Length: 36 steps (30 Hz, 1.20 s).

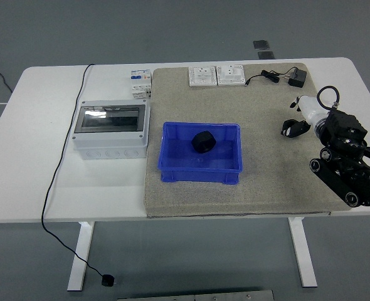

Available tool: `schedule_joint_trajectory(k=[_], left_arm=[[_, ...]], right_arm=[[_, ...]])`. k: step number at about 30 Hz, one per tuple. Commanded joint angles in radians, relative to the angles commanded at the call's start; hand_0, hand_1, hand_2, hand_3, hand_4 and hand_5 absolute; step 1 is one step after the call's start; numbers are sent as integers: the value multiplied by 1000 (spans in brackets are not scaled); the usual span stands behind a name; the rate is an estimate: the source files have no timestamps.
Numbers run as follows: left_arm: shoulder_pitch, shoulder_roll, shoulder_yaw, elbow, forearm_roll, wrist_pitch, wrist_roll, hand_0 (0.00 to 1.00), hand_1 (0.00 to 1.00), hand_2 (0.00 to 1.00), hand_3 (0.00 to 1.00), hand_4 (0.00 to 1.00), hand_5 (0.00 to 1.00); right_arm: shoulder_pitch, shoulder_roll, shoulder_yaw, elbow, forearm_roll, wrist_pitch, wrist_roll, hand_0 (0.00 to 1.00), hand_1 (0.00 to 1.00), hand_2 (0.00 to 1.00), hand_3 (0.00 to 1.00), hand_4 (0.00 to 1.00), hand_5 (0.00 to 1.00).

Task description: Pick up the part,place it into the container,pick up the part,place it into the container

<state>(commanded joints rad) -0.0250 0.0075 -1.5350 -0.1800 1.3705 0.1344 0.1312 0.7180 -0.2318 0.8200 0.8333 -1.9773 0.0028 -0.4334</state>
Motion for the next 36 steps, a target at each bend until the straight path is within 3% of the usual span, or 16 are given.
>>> schedule_joint_trajectory(k=[6, 7, 12, 13, 18, 19, 24, 25, 36], left_arm=[[-2, 1, -1, 0, 4, -1, -1, 732, 666, 750, 602, 671, 488], [-2, 1, -2, 0, 5, -1, -1, 732, 667, 749, 600, 670, 489], [-3, 1, -4, 0, 10, -1, -1, 732, 667, 749, 600, 670, 489], [-3, 1, -5, 0, 10, -1, -1, 732, 667, 748, 600, 670, 489], [-4, 2, -7, 0, 14, -1, -2, 732, 667, 748, 600, 670, 489], [-4, 2, -7, 0, 14, -1, -2, 732, 666, 748, 600, 670, 489], [-3, 2, -8, 0, 16, -1, -2, 732, 666, 748, 600, 670, 489], [-3, 2, -8, 0, 16, -1, -2, 732, 666, 748, 599, 670, 489], [-3, 2, -8, 0, 16, -1, -2, 732, 666, 747, 599, 670, 488]], right_arm=[[33, 25, -34, -99, 23, 3, 6, 249, 298, 743, 758, 915, 300], [36, 28, -38, -107, 25, 4, 6, 246, 291, 684, 722, 914, 303], [49, 44, -58, -145, 36, -3, 12, 246, 291, 684, 722, 914, 303], [50, 46, -60, -151, 37, -6, 14, 239, 275, 586, 625, 878, 293], [51, 58, -70, -174, 40, -26, 24, 239, 275, 586, 625, 878, 293], [51, 60, -71, -177, 40, -31, 26, 222, 255, 530, 577, 674, 214], [50, 64, -74, -186, 30, -55, 35, 222, 255, 530, 577, 674, 214], [49, 64, -75, -187, 28, -58, 37, 196, 246, 499, 563, 602, 203], [44, 57, -76, -180, 6, -77, 48, 191, 241, 498, 565, 570, 179]])
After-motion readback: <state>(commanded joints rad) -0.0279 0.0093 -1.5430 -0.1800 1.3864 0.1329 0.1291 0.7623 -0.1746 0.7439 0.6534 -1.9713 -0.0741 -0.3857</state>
